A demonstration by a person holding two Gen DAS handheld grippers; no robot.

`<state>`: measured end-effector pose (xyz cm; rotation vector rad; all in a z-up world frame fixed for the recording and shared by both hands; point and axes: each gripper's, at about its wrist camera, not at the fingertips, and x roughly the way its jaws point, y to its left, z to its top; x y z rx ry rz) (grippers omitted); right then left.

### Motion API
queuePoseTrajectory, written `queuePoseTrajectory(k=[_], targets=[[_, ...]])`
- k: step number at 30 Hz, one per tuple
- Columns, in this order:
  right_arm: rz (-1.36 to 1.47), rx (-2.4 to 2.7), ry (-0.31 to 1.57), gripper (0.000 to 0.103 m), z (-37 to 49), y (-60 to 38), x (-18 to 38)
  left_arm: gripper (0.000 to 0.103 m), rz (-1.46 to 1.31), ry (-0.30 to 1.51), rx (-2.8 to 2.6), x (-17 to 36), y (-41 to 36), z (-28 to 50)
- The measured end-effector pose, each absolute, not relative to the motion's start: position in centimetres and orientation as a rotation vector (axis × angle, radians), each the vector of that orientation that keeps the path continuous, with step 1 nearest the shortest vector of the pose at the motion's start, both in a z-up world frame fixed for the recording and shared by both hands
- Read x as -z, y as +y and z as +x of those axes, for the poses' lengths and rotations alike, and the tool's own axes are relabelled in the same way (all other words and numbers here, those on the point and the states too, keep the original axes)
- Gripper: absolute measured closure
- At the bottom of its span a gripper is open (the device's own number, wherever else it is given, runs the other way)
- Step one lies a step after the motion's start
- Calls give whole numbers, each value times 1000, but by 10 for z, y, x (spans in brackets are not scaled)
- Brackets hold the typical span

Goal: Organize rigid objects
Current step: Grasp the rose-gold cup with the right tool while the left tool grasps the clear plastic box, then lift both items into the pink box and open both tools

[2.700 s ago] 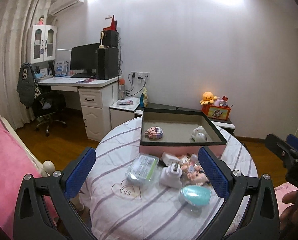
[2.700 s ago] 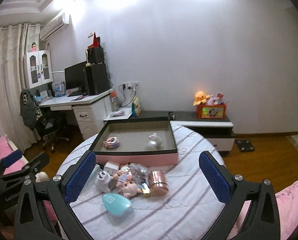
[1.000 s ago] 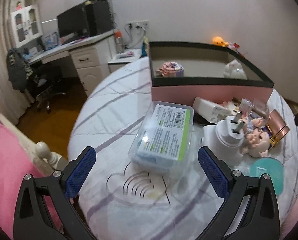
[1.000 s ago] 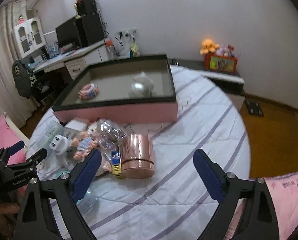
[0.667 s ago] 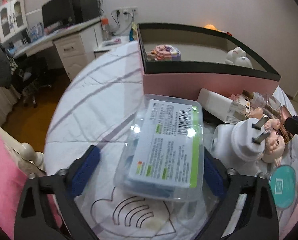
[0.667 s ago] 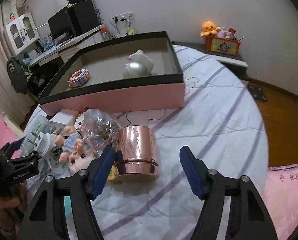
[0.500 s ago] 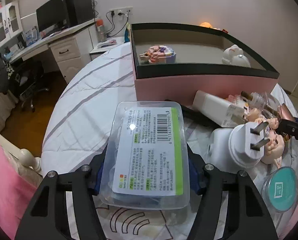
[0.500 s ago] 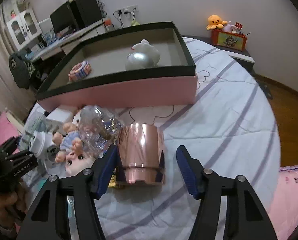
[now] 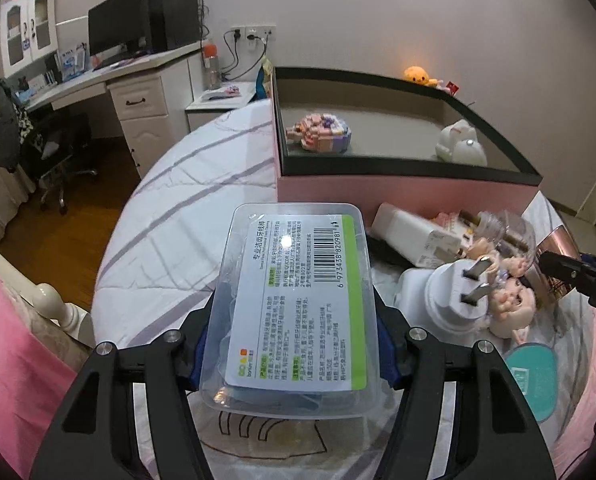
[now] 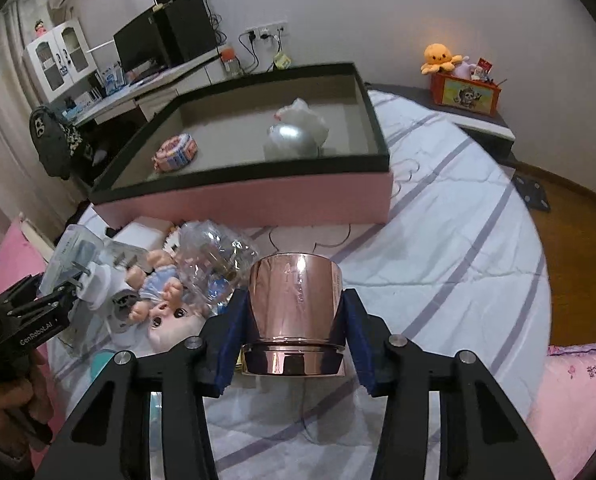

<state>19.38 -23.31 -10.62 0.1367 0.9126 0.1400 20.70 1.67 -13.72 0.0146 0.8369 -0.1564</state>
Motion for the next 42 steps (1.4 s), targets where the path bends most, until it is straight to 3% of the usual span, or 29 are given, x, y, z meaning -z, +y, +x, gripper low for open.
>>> queuePoseTrajectory(k=[14, 25, 42], targets=[[110, -187, 771, 55, 206, -226, 38, 39, 11, 703, 174, 66, 16, 211], [91, -213, 684, 55, 295, -217, -7, 39, -12, 615, 231, 16, -12, 300], [134, -162, 928, 55, 426, -231, 80, 39, -12, 818, 255, 82, -59, 421]])
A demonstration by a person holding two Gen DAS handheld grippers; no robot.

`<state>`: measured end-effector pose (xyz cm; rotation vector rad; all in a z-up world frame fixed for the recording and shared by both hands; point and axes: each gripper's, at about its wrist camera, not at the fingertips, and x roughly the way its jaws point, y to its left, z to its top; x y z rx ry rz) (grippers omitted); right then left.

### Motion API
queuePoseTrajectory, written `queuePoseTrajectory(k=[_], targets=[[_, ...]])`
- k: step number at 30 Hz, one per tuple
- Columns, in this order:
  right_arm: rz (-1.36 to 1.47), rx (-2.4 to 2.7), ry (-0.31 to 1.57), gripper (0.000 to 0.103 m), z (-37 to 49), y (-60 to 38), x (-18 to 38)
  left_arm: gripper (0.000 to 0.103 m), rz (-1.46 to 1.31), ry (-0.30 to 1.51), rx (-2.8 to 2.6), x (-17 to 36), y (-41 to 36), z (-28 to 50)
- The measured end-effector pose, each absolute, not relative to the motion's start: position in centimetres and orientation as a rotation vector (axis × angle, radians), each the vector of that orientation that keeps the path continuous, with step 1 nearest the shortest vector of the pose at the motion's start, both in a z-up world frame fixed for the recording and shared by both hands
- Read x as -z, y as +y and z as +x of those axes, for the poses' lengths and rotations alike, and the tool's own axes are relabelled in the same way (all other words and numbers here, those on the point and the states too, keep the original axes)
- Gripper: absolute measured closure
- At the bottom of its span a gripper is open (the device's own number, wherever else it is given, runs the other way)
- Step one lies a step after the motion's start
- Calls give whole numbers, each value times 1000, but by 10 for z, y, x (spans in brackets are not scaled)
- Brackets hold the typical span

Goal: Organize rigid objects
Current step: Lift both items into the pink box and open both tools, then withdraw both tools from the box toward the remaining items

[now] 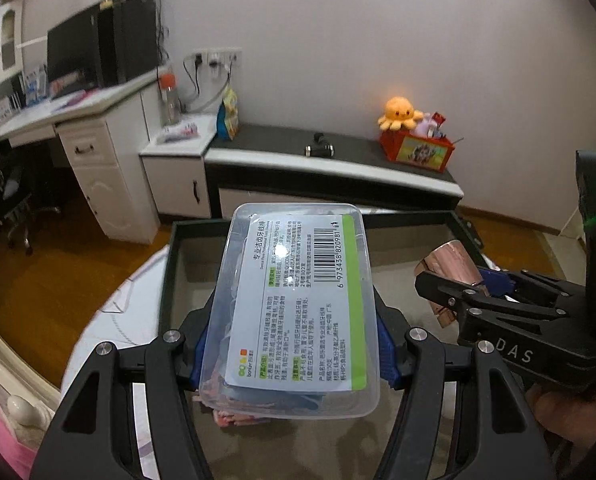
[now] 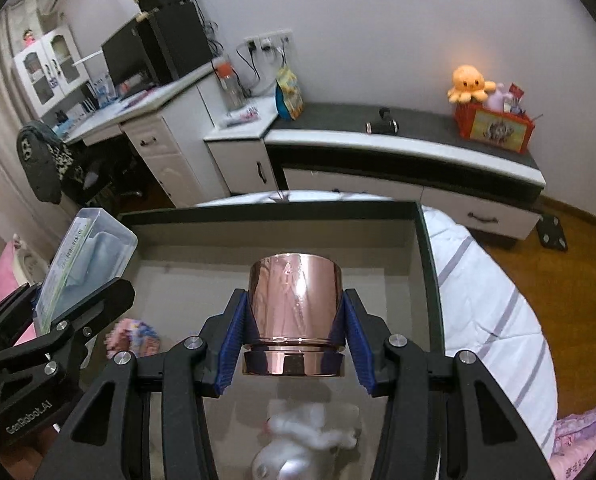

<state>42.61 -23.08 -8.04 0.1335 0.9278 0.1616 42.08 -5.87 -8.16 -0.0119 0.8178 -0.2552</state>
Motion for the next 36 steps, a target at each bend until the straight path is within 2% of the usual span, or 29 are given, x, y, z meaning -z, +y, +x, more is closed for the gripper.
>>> queuePoseTrajectory(k=[5, 7, 8, 9, 11, 13, 17, 36], targets=[[124, -160, 973, 55, 432, -233, 89, 38, 3, 892, 266, 95, -66, 436], [122, -152, 983, 54, 433, -234, 90, 32, 10, 901, 254, 95, -66, 438], [124, -151, 994, 51, 434, -234, 91, 19, 14, 904, 244, 94, -66, 438], [127, -159, 1005, 38, 434, -234, 92, 11, 12, 900, 236, 93, -64, 438], [119, -139, 1005, 18, 434, -235, 91, 6, 14, 883, 225, 89, -62, 432], [117, -138, 1002, 17, 433, -234, 87, 5, 8, 865, 221, 84, -57, 426], [125, -118, 965, 0, 420, -239, 76, 1, -18, 803, 215, 67, -43, 404], [179, -69, 695, 0, 288, -227, -2, 0, -43, 592, 140, 2, -3, 279]])
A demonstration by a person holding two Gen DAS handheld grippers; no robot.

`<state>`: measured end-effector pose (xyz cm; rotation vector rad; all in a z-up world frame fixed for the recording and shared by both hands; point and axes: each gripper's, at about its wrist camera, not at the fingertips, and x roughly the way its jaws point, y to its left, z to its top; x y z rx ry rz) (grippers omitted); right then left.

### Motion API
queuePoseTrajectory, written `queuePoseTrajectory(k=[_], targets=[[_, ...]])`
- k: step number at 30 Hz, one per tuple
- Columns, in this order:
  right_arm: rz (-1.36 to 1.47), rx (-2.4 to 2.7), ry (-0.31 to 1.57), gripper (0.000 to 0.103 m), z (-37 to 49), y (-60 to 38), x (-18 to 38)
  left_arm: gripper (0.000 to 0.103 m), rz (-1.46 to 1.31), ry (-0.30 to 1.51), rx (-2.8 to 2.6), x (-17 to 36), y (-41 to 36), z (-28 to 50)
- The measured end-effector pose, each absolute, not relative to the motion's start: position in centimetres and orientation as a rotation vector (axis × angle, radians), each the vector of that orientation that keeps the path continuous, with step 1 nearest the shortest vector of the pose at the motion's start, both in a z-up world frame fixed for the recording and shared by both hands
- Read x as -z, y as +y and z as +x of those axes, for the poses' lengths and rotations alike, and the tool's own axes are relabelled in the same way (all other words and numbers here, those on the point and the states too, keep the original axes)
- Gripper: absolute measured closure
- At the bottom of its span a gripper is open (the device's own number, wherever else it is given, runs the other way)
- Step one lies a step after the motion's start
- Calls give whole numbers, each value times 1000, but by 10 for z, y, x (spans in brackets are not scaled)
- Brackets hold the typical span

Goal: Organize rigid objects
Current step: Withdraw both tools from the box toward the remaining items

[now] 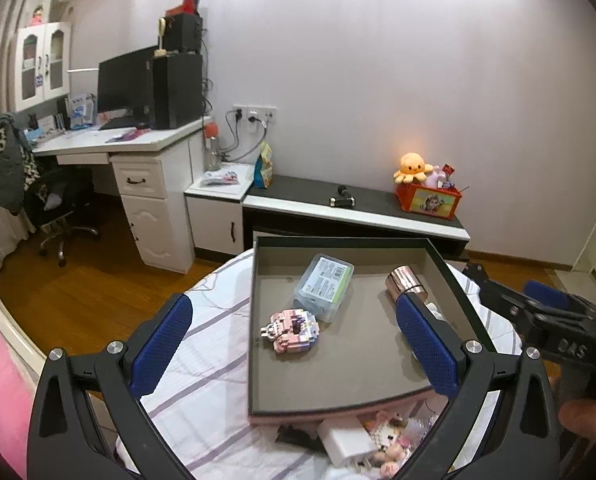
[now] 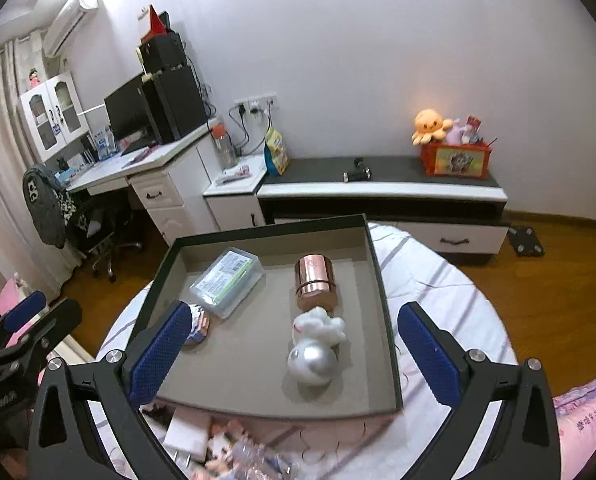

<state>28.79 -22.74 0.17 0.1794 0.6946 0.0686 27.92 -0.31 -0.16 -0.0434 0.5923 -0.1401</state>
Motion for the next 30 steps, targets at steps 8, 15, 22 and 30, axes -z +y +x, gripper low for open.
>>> queuePoseTrajectory(k=[8, 15, 22, 30], targets=[[119, -3, 589, 0, 222, -219, -22, 0, -30, 521, 106, -9, 3, 226], [75, 37, 544, 0, 179, -213, -29, 0, -27, 504, 107, -7, 4, 190], [44, 66, 506, 0, 146, -207, -32, 0, -12, 491, 106, -2, 1, 156], [44, 53, 491, 0, 127, -201, -33, 0, -15, 497, 109, 1, 1, 137]])
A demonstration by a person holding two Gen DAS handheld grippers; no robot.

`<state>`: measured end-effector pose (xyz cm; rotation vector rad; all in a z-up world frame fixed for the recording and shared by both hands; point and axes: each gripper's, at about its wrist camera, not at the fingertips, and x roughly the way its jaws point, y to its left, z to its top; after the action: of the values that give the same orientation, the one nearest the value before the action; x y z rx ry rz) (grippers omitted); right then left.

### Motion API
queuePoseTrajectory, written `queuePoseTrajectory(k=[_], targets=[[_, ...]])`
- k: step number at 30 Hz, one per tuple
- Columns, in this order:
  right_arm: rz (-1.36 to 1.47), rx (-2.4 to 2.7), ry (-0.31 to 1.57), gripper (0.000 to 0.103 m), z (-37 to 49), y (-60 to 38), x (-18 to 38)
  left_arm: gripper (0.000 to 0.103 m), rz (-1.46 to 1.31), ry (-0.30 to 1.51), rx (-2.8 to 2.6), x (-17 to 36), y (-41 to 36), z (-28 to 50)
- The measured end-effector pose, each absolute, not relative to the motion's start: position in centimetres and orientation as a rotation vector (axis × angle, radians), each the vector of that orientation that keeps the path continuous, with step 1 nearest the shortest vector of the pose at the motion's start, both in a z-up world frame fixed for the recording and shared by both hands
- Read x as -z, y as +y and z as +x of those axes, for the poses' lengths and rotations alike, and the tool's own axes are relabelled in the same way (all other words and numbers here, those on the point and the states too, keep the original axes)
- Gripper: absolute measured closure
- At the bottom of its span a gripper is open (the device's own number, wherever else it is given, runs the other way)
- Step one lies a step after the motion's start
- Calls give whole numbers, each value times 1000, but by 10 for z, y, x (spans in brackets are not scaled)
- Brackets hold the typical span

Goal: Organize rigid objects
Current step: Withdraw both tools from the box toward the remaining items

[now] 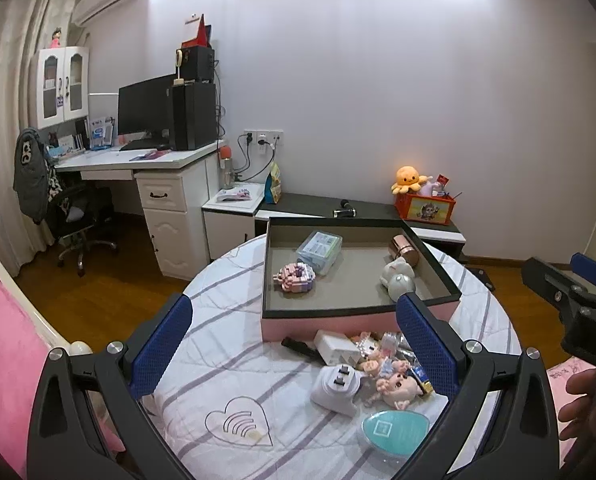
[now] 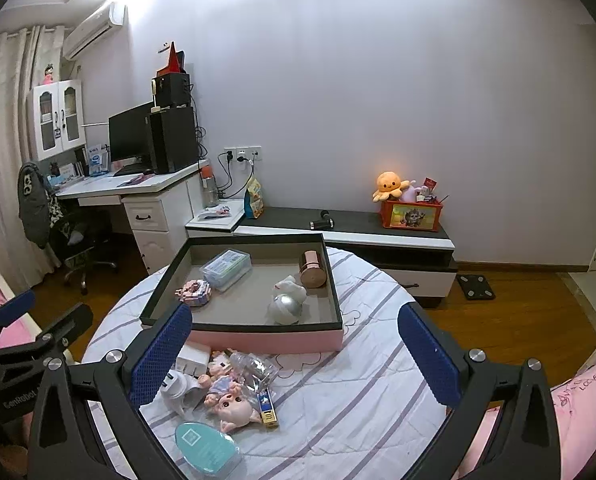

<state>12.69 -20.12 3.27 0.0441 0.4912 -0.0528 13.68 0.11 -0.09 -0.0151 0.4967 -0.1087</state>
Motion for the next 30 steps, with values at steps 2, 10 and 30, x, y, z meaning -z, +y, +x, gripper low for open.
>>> queuePoseTrajectory(k=[2, 10, 30], targets=[[42, 53, 487, 0, 125, -200, -33, 0, -25, 498, 108, 1, 3, 134], [43, 51, 487, 0, 120, -201, -33, 0, -27, 489, 99, -1, 6, 128], [55, 70, 506, 0, 117, -210, -34, 0, -21, 504, 95, -2, 8, 127]])
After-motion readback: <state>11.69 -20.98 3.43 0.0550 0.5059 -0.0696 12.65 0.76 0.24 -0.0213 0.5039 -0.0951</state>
